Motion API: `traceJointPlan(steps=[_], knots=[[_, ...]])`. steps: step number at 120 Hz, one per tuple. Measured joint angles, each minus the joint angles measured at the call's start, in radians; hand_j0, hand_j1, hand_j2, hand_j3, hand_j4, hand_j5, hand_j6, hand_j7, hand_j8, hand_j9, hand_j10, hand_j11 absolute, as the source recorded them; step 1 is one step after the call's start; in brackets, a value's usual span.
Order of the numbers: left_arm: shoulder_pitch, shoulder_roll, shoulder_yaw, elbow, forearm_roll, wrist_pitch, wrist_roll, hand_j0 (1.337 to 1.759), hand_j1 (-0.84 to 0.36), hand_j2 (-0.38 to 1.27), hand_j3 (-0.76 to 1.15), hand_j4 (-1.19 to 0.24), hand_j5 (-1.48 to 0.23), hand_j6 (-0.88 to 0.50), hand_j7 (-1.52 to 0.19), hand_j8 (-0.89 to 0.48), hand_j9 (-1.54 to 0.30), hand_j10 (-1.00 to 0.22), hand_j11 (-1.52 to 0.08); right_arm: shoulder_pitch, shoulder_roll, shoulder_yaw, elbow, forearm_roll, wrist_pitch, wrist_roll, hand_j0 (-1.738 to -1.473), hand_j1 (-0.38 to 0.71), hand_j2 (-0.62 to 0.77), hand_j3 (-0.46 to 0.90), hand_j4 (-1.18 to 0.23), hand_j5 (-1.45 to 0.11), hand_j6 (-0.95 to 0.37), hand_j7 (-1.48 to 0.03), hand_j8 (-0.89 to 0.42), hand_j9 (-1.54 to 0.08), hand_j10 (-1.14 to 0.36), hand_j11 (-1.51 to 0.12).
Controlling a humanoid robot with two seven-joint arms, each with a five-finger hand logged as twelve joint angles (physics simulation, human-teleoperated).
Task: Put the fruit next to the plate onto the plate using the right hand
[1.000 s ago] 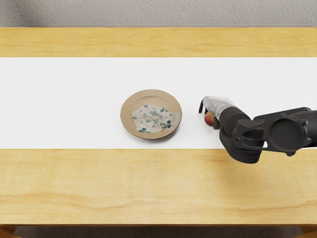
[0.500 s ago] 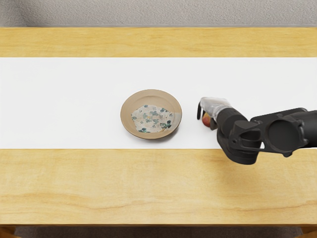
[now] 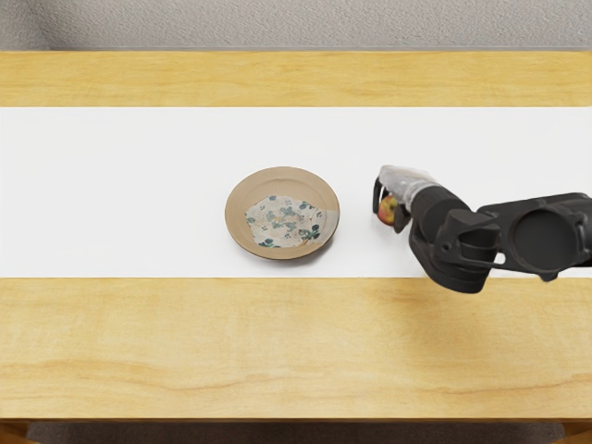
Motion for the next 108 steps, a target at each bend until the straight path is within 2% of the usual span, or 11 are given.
traceJointPlan(steps=[16,28,41,68,94,108], knots=[[0.0,0.0,0.0,0.0,0.0,0.0,0.0,1.658,0.35,0.0,0.0,0.0,0.0,0.0,0.0,0.0,0.0,0.0,0.0,0.017,-0.007,0.023,0.003,0.0,0.002,0.0,-1.645,0.25,0.12,0.0,-0.85,-1.13,-0.41,-1.11,-0.33,-1.16,-0.64,-1.21],[0.0,0.0,0.0,0.0,0.0,0.0,0.0,1.658,0.35,0.0,0.0,0.0,0.0,0.0,0.0,0.0,0.0,0.0,0.0,0.038,-0.007,0.049,0.003,0.005,0.002,0.001,-1.644,0.26,0.17,0.0,-0.84,-1.14,-0.4,-1.12,-0.33,-1.18,-0.65,-1.22],[0.0,0.0,0.0,0.0,0.0,0.0,0.0,1.658,0.35,0.0,0.0,0.0,0.0,0.0,0.0,0.0,0.0,0.0,0.0,0.068,-0.005,0.073,0.004,0.007,0.003,0.0,-1.644,0.25,0.14,0.0,-0.85,-1.14,-0.4,-1.12,-0.34,-1.18,-0.68,-1.22],[0.0,0.0,0.0,0.0,0.0,0.0,0.0,1.658,0.35,0.0,0.0,0.0,0.0,0.0,0.0,0.0,0.0,0.0,0.0,0.08,0.033,0.103,-0.027,0.009,-0.002,-0.002,-1.644,0.25,0.23,0.0,-0.85,-1.14,-0.42,-1.12,-0.37,-1.18,-0.73,-1.21],[0.0,0.0,0.0,0.0,0.0,0.0,0.0,1.658,0.35,0.0,0.0,0.0,0.0,0.0,0.0,0.0,0.0,0.0,0.0,0.081,0.13,0.133,-0.057,0.014,-0.005,-0.003,-1.645,0.24,0.26,0.0,-0.85,-1.14,-0.44,-1.12,-0.39,-1.18,-0.76,-1.19],[0.0,0.0,0.0,0.0,0.0,0.0,0.0,1.658,0.35,0.0,0.0,0.0,0.0,0.0,0.0,0.0,0.0,0.0,0.0,0.082,0.177,0.146,-0.061,0.015,-0.006,-0.004,-1.647,0.25,0.34,0.0,-0.85,-1.14,-0.46,-1.12,-0.41,-1.17,-0.8,-1.18]])
